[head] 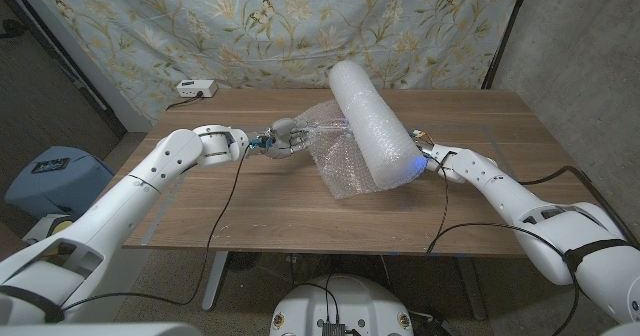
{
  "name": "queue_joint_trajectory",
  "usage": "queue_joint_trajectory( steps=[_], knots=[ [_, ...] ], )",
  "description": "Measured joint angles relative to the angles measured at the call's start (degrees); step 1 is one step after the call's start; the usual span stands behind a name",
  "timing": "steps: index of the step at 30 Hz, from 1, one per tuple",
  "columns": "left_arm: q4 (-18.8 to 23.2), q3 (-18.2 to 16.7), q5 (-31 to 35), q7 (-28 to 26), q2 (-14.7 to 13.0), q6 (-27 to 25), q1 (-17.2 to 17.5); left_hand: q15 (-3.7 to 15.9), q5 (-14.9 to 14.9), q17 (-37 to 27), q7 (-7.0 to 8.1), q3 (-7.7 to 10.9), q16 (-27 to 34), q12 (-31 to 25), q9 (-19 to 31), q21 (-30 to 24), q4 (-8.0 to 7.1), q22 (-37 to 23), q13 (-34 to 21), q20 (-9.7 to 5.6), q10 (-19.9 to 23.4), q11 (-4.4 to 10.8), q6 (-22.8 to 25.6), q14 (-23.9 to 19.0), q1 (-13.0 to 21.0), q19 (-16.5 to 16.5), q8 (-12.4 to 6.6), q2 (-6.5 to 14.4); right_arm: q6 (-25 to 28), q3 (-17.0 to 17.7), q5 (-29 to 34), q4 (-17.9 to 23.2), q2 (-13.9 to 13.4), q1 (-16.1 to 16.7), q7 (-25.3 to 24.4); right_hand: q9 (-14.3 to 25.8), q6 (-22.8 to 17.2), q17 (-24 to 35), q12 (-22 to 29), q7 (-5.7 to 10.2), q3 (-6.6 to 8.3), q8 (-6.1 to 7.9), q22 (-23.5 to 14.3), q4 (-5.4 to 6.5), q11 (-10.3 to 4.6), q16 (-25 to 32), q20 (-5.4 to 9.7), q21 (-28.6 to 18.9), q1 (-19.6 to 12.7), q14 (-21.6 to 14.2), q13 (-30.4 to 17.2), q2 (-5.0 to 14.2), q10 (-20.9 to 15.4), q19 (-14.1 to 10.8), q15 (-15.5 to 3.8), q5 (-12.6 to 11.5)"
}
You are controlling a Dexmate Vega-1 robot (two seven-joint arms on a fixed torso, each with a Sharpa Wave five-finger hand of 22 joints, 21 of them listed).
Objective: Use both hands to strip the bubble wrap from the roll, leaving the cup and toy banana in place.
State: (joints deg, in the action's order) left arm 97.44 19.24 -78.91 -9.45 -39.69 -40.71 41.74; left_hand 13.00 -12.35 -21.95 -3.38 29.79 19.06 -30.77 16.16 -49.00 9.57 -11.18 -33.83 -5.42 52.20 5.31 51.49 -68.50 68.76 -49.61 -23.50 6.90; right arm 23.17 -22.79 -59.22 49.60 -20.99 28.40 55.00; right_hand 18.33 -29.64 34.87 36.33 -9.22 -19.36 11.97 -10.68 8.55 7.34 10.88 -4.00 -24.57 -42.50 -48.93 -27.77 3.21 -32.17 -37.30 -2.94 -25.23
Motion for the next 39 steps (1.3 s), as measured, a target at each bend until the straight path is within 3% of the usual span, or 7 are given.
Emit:
queue_joint_trajectory(
  steps=[19, 39],
  knots=[
    [2.1, -0.6, -0.5, -0.2, -1.8, -0.2, 0.9, -0.01, 0.0, -0.3, -0.23, 0.00, -0.2, 0.4, 0.0, -1.2, 0.00, 0.3, 0.0, 0.00, 0.2, -0.21, 0.2, 0.0, 0.0, 0.0, 0.28, 0.0, -0.1, 0.8, -0.8, 1.2, -1.0, 1.5, -0.2, -0.3, 1.4, -1.6, -1.6, 0.22, 0.00, 0.00, 0.0, 0.00, 0.35, -0.1, -0.31, 0.6, 1.2, 2.5, 0.3, -0.30, 1.7, 0.3, 1.32, -0.4],
    [2.9, -1.4, -1.6, -0.5, -3.0, 0.0, 1.6, 0.19, 0.1, -0.3, -0.30, 0.17, -0.4, 0.4, 0.3, -2.1, -0.17, 0.3, 0.0, -0.31, 0.2, -0.21, 0.3, -0.2, 0.0, 0.3, 0.32, 0.0, 0.8, 0.7, -0.8, 0.6, -1.5, 1.2, -0.1, -0.5, 2.1, -2.7, -2.4, 0.12, 0.00, 0.01, 0.0, 0.00, 0.92, 0.0, -0.73, 0.7, 1.7, 3.0, 0.1, -0.31, 2.4, 0.3, 1.75, -1.0]
  ],
)
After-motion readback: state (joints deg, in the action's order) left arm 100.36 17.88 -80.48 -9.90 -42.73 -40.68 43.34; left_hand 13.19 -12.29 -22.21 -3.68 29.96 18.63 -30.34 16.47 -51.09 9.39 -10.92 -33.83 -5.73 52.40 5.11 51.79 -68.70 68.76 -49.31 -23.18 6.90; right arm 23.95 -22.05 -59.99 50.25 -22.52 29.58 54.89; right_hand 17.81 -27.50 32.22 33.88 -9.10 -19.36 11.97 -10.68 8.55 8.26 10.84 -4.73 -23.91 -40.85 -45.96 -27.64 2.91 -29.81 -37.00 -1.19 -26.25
